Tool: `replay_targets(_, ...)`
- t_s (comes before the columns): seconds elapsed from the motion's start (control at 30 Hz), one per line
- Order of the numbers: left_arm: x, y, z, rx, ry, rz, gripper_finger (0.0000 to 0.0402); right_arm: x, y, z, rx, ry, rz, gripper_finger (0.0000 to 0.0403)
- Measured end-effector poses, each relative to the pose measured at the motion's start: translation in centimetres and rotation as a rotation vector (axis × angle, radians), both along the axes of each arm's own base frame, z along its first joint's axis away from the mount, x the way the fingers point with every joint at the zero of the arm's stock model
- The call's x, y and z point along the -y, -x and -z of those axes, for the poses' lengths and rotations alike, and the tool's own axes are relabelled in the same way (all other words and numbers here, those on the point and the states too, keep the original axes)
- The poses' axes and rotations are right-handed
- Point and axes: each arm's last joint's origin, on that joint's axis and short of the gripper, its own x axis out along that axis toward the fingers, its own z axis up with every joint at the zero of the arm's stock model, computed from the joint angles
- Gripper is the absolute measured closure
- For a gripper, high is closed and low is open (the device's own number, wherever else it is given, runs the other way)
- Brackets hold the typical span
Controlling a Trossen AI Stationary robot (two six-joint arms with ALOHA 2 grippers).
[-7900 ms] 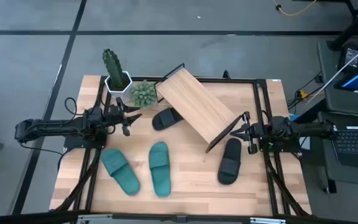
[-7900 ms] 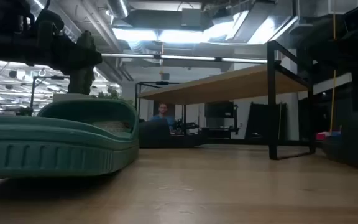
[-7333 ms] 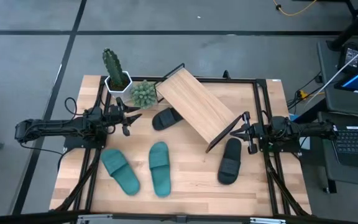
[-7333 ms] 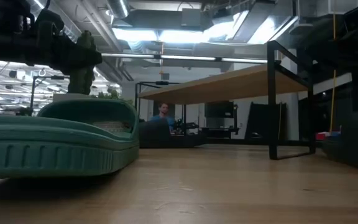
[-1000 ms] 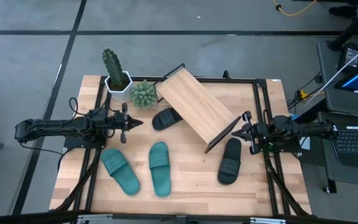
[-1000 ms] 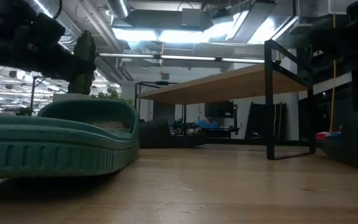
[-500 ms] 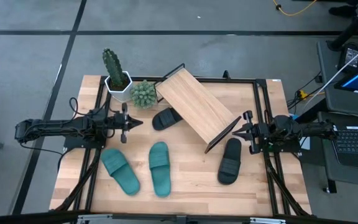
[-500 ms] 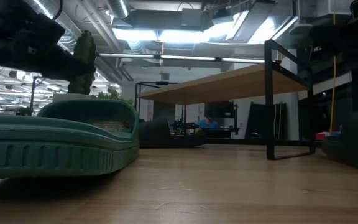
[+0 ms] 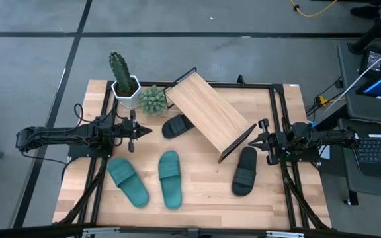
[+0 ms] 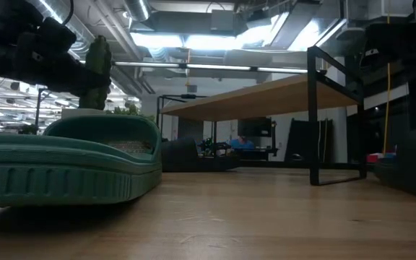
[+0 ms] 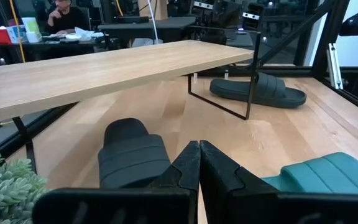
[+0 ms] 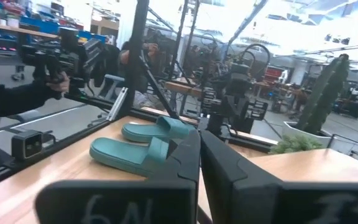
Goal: Pick and place slides into the shelf
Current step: Put the right green slides on the shelf
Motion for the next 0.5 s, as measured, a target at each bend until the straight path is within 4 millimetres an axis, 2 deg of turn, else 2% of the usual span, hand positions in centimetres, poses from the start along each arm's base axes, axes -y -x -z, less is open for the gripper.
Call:
replay_targets(0.13,0.16,-0.02,-0.02,0.009,0.066,0.048,0.0398,0.0,-0.01,0.04,-0.007,-0.01,-0.001,0.0396)
replay_targets(0.3,0.36,-0.05,-0.1,0.019,0.11,0.089,0.0398,0.01,-0.01,0.04,-0.03,-0.113,-0.014,0.0399)
replay_targets(0.5,0.96,-0.14,-0.25,0.032,0.126,0.141,0.0398,0.33,-0.05,-0.9,-0.064,-0.198,0.087,0.04)
